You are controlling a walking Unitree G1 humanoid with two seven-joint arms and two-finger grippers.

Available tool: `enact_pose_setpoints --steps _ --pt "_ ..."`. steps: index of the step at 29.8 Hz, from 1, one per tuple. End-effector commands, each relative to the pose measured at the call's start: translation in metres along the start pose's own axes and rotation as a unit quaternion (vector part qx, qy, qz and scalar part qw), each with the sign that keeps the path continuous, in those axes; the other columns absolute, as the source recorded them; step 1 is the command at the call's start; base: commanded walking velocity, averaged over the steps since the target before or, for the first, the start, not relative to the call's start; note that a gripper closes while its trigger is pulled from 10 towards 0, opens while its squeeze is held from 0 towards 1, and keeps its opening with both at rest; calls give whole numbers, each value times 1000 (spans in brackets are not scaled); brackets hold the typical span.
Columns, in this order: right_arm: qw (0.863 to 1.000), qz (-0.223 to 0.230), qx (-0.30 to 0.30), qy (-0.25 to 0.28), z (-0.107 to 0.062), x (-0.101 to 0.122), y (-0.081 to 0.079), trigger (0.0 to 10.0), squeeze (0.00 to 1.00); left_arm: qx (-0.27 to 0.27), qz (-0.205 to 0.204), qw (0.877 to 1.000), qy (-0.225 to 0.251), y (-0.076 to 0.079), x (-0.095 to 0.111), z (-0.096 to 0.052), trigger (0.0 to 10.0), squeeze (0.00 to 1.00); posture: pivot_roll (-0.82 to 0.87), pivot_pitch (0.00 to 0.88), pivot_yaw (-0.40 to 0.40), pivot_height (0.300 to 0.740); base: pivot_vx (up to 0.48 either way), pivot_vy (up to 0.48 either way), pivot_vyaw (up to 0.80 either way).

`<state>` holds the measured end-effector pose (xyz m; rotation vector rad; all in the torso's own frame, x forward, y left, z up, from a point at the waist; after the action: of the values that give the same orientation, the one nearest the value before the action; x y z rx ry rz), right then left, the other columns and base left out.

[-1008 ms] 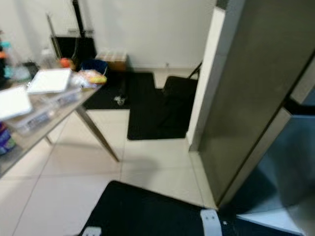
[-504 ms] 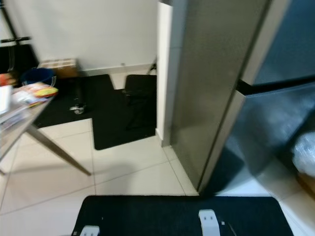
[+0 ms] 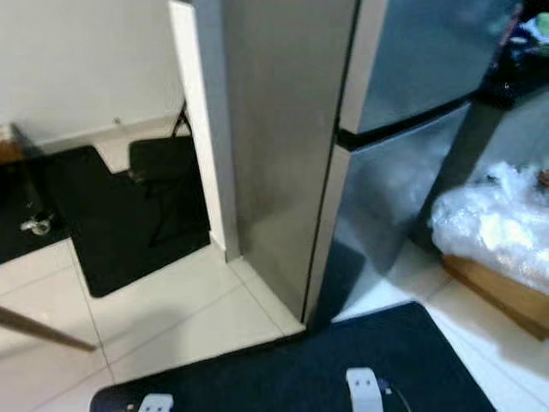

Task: Restocking fridge

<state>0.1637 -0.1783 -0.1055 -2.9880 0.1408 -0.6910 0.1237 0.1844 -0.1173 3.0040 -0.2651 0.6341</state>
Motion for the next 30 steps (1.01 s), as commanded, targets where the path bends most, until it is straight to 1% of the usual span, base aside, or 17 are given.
enact_pose_setpoints --steps 1,2,30 --pt "1000 0 -8 1 -1 0 6 10000 0 1 0 1000 5 0 2 0 10000 0 -13 0 11 740 0 0 -700" --pt "1000 1 -8 1 -1 0 6 10000 0 1 0 1000 5 0 2 0 10000 0 -14 0 12 740 0 0 -700" --pt "1000 -5 -1 13 -1 5 5 10000 0 8 0 1000 8 -2 3 0 10000 0 -13 0 9 740 0 0 0"
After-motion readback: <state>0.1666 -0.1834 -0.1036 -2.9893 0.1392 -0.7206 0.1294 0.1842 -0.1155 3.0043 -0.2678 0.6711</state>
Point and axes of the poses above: a point about 5 cm out from each wrist's last joint towards the gripper, its own z axis pointing out of the wrist towards the gripper, its own x axis along the axis of the wrist's last joint, y = z × x, the point moved 1 cm from there along z, pointing out of the wrist towards the gripper, and after that the axes turned 8 degrees about z, right-handed, at the moved point
